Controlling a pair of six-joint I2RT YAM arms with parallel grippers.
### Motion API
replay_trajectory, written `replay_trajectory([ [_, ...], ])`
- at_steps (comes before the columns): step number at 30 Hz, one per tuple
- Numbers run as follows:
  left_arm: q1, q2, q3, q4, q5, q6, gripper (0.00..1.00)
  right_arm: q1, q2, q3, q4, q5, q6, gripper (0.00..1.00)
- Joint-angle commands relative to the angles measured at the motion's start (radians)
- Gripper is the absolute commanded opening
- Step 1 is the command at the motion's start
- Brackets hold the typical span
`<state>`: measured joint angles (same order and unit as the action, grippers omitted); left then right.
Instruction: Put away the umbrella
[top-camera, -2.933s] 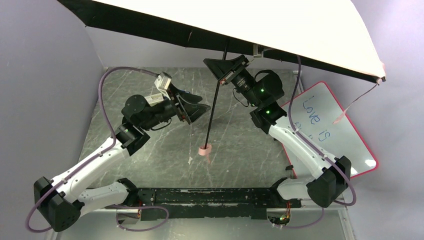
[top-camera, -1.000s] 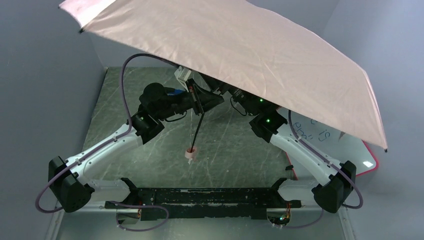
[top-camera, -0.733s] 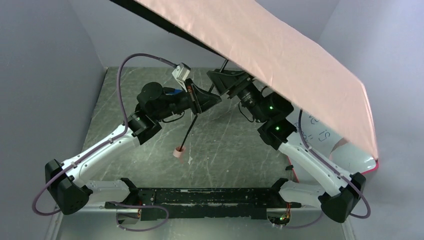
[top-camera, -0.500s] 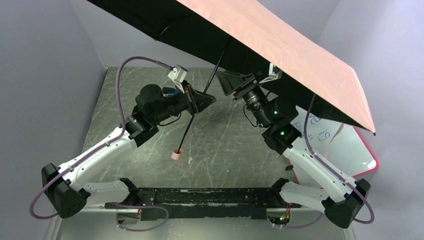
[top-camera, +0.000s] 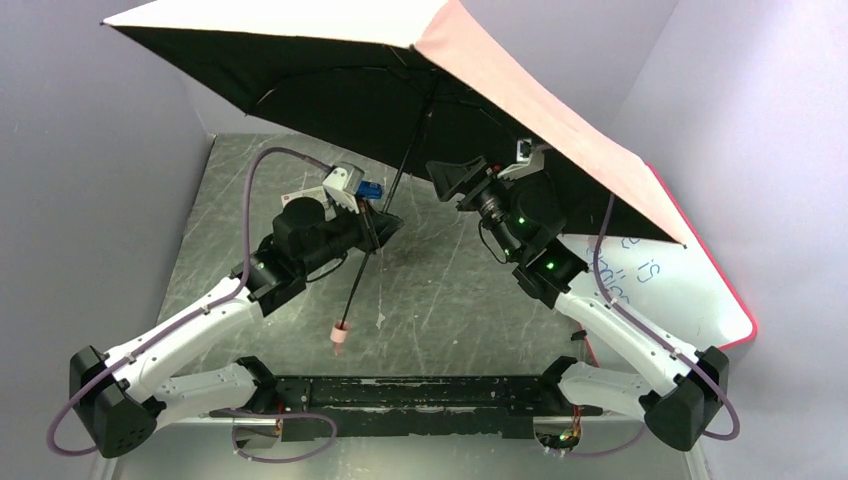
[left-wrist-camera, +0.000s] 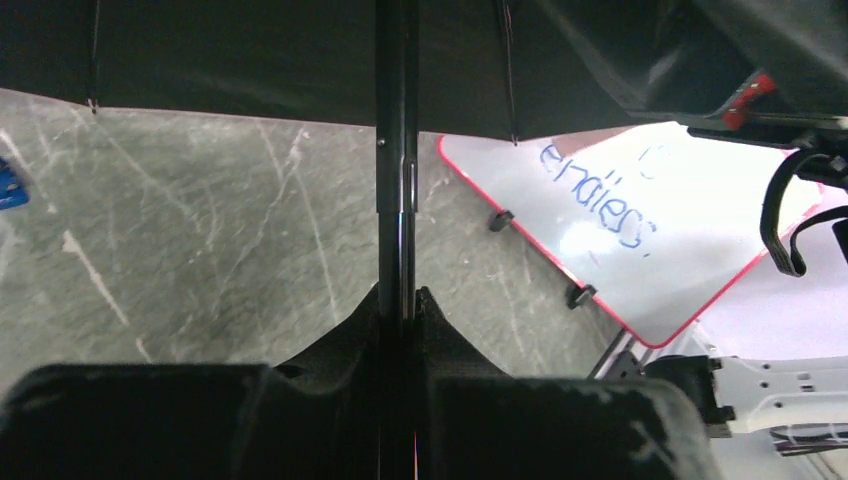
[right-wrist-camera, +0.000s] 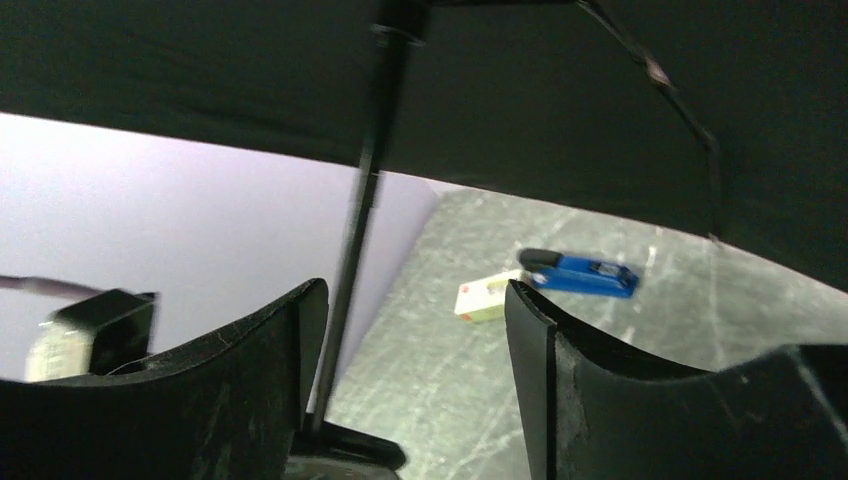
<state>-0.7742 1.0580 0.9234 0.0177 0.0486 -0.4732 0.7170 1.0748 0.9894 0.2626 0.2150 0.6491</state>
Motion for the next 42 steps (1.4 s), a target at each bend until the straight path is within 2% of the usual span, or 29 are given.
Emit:
replay_trajectory([
  [1,-0.008,-0.043,-0.054,0.047,-0.097,0.055,0.05,-0.026,0.018,-0.067,-0.028,0.046,0.051,0.70],
  [9,-0.082,-0.046,-0.139,0.052,-0.200,0.097,0.05,-0.041,0.011,-0.202,0.113,-0.040,0.105,0.71],
  [18,-0.133,-0.015,-0.142,0.053,-0.209,0.065,0.05,-0.053,0.021,-0.289,0.364,0.007,0.213,0.71],
  [22,-0.155,-0.001,-0.131,0.052,-0.219,0.072,0.05,-0.062,0.070,-0.256,0.443,-0.009,0.234,0.71],
  [33,-0.182,0.019,-0.120,0.045,-0.237,0.071,0.05,-0.064,0.168,-0.147,0.530,-0.030,0.248,0.71],
  [42,-0.186,0.033,-0.107,0.040,-0.238,0.080,0.05,-0.065,0.239,-0.106,0.628,-0.130,0.246,0.68],
])
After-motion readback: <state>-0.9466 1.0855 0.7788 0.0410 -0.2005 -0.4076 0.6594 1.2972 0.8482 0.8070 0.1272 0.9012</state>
